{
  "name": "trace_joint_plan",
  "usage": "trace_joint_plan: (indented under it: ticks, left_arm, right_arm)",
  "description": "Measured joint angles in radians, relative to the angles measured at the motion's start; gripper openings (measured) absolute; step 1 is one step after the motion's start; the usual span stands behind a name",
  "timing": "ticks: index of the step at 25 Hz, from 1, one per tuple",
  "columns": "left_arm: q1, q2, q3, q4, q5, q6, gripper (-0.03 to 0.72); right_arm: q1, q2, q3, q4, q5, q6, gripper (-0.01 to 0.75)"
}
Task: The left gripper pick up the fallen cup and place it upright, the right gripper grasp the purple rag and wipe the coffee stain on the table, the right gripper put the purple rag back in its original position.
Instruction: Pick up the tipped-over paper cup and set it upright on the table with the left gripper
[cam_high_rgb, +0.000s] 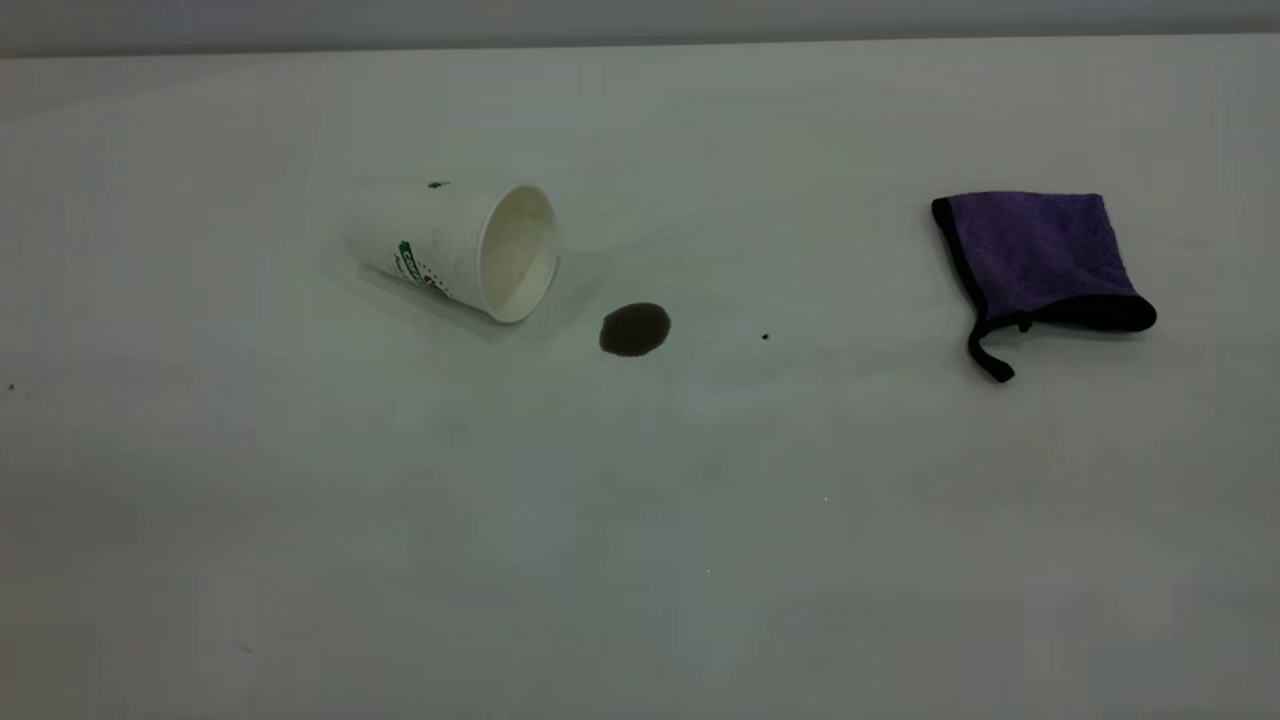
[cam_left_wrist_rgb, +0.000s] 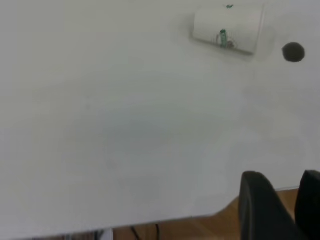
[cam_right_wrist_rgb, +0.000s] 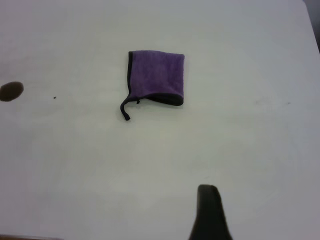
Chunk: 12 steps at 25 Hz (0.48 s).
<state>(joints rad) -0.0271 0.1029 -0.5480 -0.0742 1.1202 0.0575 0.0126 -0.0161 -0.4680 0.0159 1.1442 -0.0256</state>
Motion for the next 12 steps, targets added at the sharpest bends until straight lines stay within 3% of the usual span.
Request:
trace_joint_plan:
  ticks: [7,9,12]
  left_arm:
    - [0.000,0.413,-0.143,0.094,-0.150,-0.014,0.246]
    - [0.000,0.524,-0.186,0.097,-0.200,-0.008,0.276]
    - [0.000,0.681,-0.246,0.097,-0.270,0.010,0.390]
  right_arm:
    - [0.000,0.000,0.000,0.000,0.000,0.000,0.582]
    - [0.000,0.000,0.000,0.000,0.000,0.000,0.582]
    - [0.000,0.000,0.000,0.000,0.000,0.000,0.582]
